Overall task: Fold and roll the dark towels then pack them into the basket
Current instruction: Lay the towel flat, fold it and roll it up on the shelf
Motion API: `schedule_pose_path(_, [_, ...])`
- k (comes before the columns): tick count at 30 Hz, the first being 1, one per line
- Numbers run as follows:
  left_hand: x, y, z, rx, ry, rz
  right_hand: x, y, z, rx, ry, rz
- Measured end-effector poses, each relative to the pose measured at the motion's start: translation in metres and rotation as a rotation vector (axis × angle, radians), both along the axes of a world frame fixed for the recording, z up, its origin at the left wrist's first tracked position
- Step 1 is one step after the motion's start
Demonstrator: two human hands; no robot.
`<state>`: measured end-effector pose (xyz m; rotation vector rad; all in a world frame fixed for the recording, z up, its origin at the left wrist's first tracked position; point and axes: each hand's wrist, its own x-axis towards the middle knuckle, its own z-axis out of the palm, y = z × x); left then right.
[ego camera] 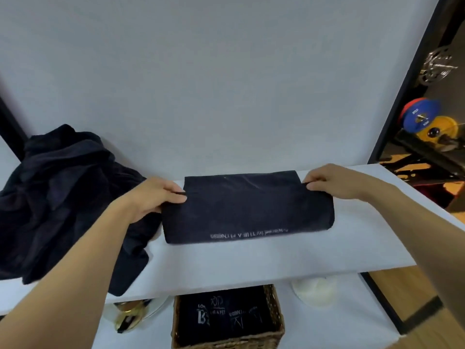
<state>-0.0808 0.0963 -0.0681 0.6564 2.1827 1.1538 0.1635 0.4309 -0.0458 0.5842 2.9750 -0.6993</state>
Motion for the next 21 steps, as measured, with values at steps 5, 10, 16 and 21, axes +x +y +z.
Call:
schedule_pose_path(5, [-0.051, 0.065, -0.017, 0.095, 0.201, 0.338, -0.082, 0.038, -0.021, 0.049, 0.217, -0.166])
schedule_pose_path(10, [-0.054, 0.120, -0.052, -0.206, 0.708, 0.412, -0.133, 0.031, -0.077, 0.334, 0.248, -0.261])
schedule_pose_path(16, [-0.001, 0.160, -0.099, -0.424, 0.840, -0.258, -0.149, -0.011, -0.119, 0.326, 0.072, 0.104])
schedule_pose_path(21, [-0.022, 0.118, -0.090, -0.525, 0.829, -0.203, -0.130, 0.049, -0.112, 0.299, -0.001, -0.121])
